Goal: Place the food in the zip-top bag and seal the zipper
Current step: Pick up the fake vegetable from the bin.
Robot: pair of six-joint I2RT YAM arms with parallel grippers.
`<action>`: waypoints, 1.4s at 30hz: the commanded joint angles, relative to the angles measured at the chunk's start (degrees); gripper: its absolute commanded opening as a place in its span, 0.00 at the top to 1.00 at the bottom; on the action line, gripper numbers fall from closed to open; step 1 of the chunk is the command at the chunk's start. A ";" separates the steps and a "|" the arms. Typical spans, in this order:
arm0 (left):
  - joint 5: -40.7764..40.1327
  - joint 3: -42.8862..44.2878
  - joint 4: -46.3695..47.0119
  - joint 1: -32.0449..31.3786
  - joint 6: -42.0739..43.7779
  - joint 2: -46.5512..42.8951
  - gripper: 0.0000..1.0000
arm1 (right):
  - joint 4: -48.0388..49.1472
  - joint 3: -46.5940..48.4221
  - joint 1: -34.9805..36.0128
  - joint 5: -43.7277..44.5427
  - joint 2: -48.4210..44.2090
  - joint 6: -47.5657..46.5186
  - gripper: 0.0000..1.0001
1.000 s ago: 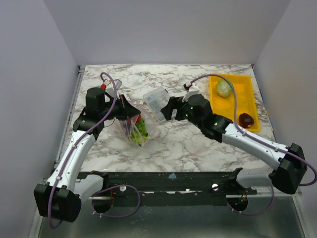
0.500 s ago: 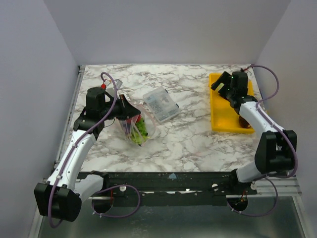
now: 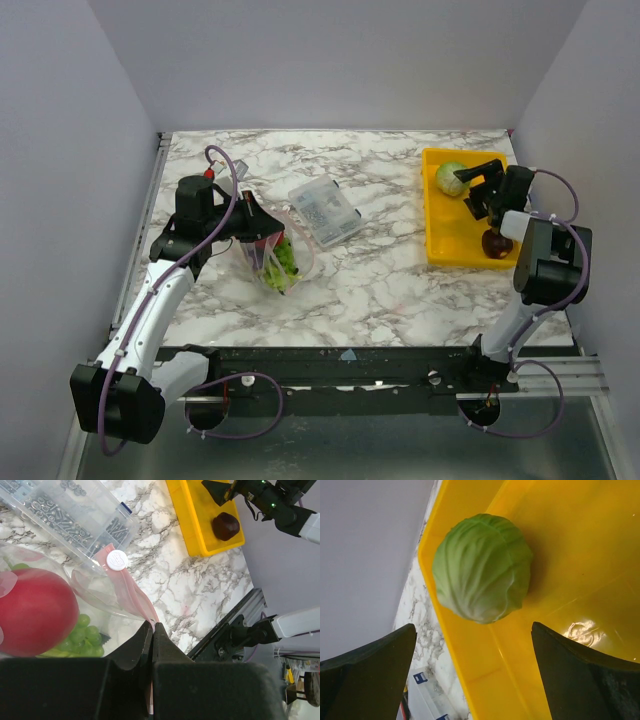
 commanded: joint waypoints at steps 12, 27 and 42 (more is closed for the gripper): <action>1.51 1.63 0.67 0.46 -0.03 0.78 1.00 | 13.71 5.82 -1.16 -7.50 15.23 4.43 0.00; 1.74 1.70 0.59 0.46 -0.11 0.93 1.00 | 12.68 4.52 -1.12 -10.07 11.24 -2.72 0.81; 1.29 1.70 0.48 0.46 -0.11 0.70 1.00 | -4.23 -8.10 15.62 -15.94 -20.40 -18.69 1.00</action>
